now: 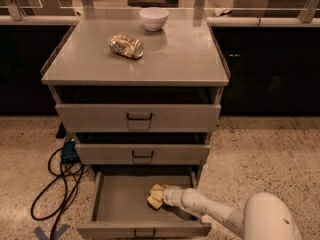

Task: Place sponge into bottom drawer

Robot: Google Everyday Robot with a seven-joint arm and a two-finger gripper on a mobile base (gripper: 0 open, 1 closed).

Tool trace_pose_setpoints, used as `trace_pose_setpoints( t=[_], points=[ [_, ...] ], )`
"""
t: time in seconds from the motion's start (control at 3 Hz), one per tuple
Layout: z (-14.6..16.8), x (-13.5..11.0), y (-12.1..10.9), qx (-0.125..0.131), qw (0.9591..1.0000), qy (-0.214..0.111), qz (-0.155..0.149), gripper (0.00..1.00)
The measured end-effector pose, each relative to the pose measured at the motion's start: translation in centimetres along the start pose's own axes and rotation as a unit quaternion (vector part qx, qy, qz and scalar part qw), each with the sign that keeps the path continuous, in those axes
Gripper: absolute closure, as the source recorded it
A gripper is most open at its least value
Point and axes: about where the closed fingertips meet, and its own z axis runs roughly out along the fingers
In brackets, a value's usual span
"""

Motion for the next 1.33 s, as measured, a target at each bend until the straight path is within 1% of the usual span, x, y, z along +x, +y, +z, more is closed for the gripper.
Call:
trace_pose_setpoints(
  t=[0.33, 1.33],
  points=[
    [0.0, 0.0, 0.0, 0.0, 1.0, 0.0, 0.0, 0.81],
    [0.01, 0.0, 0.01, 0.0, 1.0, 0.0, 0.0, 0.11]
  ],
)
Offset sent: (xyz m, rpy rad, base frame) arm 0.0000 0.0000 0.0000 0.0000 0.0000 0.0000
